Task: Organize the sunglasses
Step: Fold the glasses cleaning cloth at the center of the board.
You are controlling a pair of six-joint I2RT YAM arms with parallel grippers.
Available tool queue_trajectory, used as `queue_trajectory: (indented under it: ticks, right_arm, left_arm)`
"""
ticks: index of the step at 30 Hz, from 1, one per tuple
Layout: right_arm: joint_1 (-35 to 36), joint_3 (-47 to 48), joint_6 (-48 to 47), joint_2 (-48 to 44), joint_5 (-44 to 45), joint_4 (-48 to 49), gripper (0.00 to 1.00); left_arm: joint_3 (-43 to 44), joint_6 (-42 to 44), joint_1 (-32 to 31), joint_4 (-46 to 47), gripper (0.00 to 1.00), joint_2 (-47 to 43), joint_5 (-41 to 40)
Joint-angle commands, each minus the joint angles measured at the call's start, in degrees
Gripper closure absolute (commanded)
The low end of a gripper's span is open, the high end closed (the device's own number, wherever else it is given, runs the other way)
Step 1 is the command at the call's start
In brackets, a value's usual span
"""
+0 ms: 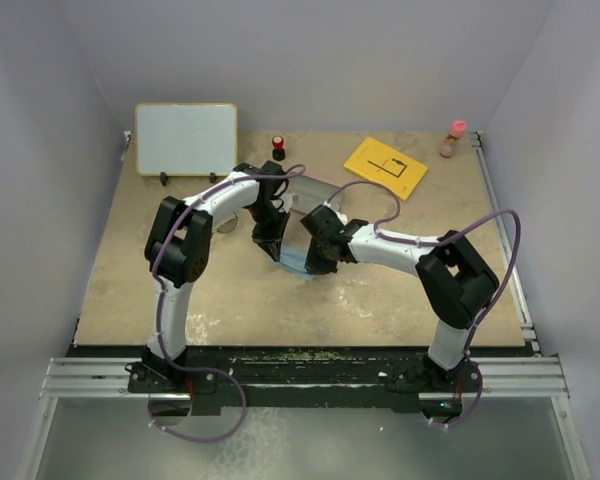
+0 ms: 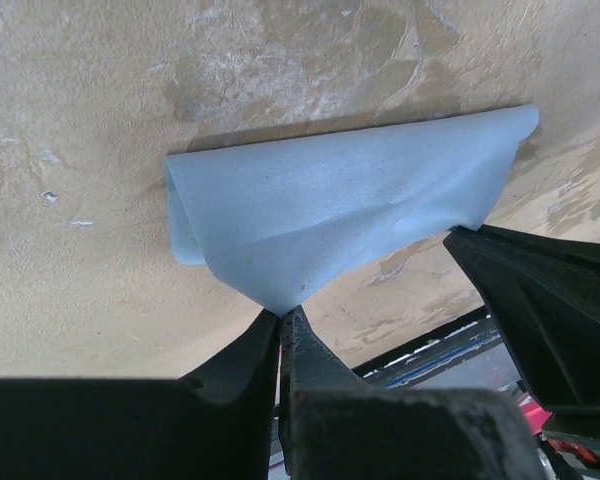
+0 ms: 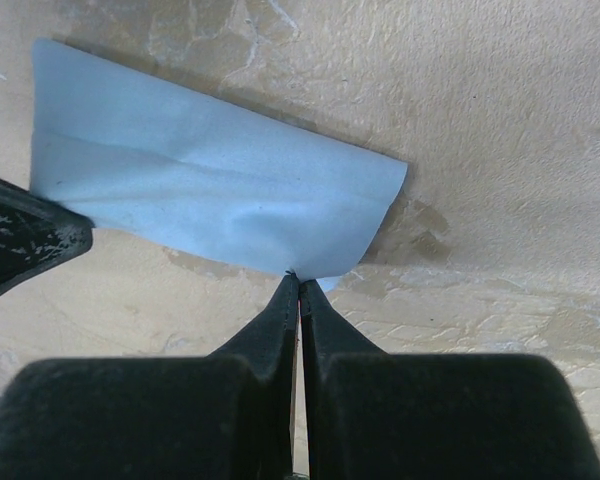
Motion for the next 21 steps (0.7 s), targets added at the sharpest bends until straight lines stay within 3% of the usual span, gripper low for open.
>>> queue_trajectory:
  ticks: [1, 13, 21]
  right_arm:
    - [0.3, 0.5, 0.6, 1.1, -0.3, -1.1, 1.0]
    - [0.9, -0.4, 0.7, 1.9, -1.9, -0.1, 1.0]
    - [1.5, -0.2, 1.0, 2.0, -2.2, -0.2, 1.0]
  left_arm:
    - [-0.2, 0.5, 0.5, 0.9, 0.96, -1.9, 0.8]
    - [-4.7, 0.7, 0.4, 2.9, 0.96, -2.9, 0.3]
    - [-2.7, 0.7, 0.4, 2.6, 0.96, -1.3, -0.6]
